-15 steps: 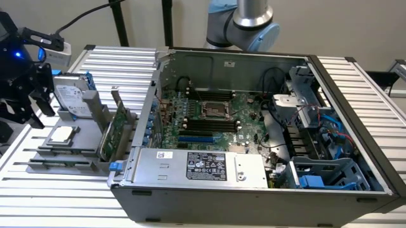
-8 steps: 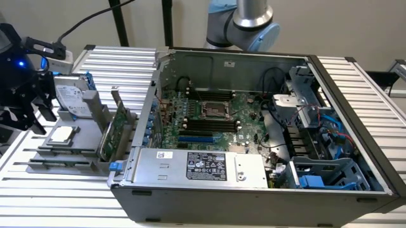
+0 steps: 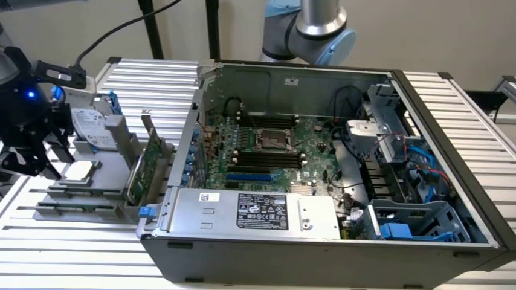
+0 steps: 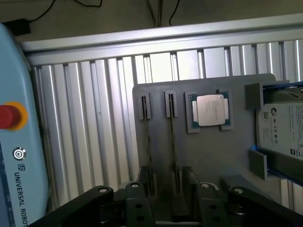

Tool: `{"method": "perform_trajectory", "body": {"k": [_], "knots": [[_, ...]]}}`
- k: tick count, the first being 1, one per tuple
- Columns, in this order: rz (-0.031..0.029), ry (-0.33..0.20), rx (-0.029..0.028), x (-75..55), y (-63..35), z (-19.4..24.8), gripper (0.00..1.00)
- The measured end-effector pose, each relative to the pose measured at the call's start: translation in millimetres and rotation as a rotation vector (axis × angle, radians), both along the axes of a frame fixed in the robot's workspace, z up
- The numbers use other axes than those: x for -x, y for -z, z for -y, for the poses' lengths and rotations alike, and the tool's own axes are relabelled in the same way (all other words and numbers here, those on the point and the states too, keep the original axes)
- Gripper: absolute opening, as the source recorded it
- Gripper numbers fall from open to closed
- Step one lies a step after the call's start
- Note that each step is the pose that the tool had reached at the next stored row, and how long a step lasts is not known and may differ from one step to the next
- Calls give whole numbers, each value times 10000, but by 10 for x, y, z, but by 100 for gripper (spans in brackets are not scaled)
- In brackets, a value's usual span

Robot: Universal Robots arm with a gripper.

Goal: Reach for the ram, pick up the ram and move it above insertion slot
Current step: 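Pick up the ram and move it above insertion slot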

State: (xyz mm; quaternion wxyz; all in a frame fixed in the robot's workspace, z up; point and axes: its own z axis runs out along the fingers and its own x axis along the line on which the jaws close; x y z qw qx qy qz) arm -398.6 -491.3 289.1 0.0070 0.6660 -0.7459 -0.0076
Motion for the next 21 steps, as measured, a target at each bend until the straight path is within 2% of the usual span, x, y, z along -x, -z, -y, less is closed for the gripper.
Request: {"method": "perform_trajectory", "body": {"k": [21], "knots": [[-2, 0, 1, 0, 382, 155, 42]]}}
